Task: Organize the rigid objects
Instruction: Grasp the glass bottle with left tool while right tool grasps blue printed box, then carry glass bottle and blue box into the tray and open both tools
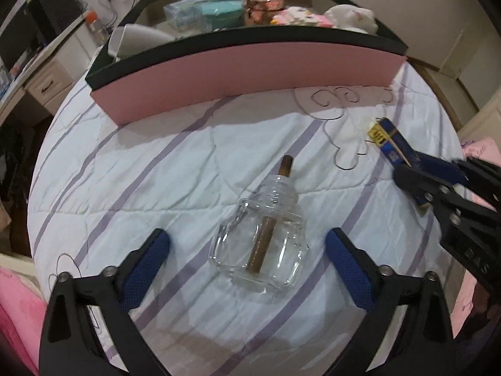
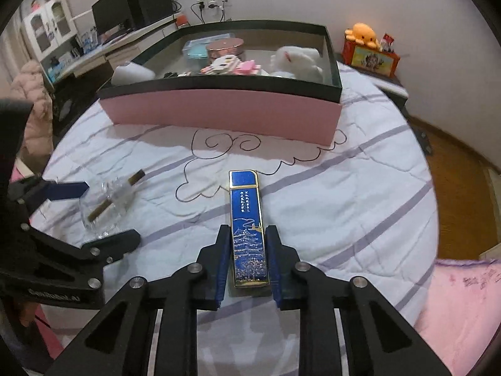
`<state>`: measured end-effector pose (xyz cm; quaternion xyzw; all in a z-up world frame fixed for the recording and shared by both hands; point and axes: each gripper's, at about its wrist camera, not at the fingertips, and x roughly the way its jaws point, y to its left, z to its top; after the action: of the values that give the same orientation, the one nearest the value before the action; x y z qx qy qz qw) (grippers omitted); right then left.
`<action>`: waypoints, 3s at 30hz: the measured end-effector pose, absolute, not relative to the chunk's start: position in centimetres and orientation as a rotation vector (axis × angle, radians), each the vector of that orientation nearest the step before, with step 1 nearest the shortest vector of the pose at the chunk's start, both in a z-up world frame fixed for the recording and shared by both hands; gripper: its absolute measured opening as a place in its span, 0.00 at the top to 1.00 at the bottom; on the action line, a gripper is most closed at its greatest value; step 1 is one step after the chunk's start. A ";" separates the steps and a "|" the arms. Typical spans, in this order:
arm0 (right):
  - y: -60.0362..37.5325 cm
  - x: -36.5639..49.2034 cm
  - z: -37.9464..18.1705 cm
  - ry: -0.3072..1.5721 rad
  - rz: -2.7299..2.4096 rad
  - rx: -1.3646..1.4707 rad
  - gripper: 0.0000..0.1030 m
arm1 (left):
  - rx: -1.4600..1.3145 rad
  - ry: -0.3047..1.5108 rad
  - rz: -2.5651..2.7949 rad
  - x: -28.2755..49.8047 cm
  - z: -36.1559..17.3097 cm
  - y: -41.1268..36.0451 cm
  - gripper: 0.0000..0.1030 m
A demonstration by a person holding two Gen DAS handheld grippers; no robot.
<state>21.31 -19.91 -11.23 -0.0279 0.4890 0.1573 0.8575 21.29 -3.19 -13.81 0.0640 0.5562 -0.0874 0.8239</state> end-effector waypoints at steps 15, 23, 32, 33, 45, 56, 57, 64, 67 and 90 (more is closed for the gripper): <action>-19.8 21.4 -10.6 0.978 0.314 -0.055 0.80 | 0.101 1.180 -0.238 21.8 -12.2 -1.0 0.50; -20.1 20.2 -8.3 0.911 0.278 -0.057 0.80 | 0.074 1.120 -0.229 20.7 -11.1 -0.7 0.50; -20.2 18.2 -4.3 0.800 0.245 -0.047 0.80 | 0.043 1.003 -0.215 19.6 -7.0 0.3 0.50; -20.1 17.8 -3.8 0.788 0.247 -0.046 0.80 | 0.039 0.984 -0.216 19.2 -6.4 0.4 0.50; -20.0 12.8 1.8 0.597 0.232 -0.039 0.80 | 0.013 0.783 -0.184 14.6 -0.1 2.0 0.50; -19.9 8.1 4.8 0.463 0.232 -0.038 0.80 | 0.014 0.616 -0.103 10.0 4.2 2.8 0.50; -19.9 7.6 5.1 0.449 0.227 -0.040 0.80 | 0.012 0.603 -0.100 9.6 4.5 2.9 0.50; -20.6 6.0 5.7 0.413 0.204 -0.015 0.79 | 0.004 0.535 -0.087 7.6 5.8 2.8 0.49; -20.9 5.5 5.9 0.403 0.195 -0.005 0.80 | 0.000 0.509 -0.079 6.9 6.2 2.7 0.49; -21.2 5.9 5.7 0.404 0.212 -0.003 0.79 | 0.024 0.510 -0.060 7.9 6.4 1.9 0.50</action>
<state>5.93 -21.20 5.66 -0.0015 0.2004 0.1049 0.9741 7.93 1.87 6.42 0.0117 0.2521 -0.0295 0.9672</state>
